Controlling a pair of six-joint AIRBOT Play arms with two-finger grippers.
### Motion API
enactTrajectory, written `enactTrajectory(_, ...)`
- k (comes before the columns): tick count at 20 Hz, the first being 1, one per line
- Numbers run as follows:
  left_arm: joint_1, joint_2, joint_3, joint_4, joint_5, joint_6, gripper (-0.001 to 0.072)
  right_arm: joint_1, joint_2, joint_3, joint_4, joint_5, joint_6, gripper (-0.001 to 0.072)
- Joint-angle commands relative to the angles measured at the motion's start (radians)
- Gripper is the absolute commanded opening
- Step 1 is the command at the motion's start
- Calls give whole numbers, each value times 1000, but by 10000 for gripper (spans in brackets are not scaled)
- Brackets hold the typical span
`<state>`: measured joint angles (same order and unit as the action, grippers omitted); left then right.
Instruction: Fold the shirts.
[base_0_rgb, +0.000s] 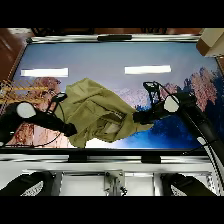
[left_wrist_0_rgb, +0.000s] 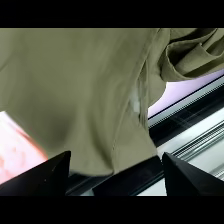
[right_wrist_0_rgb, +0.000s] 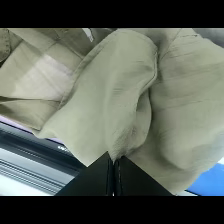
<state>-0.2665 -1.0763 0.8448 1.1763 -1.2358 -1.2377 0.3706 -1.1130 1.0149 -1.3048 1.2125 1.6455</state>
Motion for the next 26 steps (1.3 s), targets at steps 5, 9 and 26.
enactTrajectory(5, -137, -261, 8, 39, 180, -76, 640, 0, -1, -1, 16, -9, 0, 58)
enactTrajectory(9, -137, -258, 56, 100, 189, -77, 347, 0, -1, -1, 16, -9, 0, 58)
enactTrajectory(26, 71, -61, 1260, 388, 21, -506, 41, -1, 187, 698, 41, -350, -320, 57)
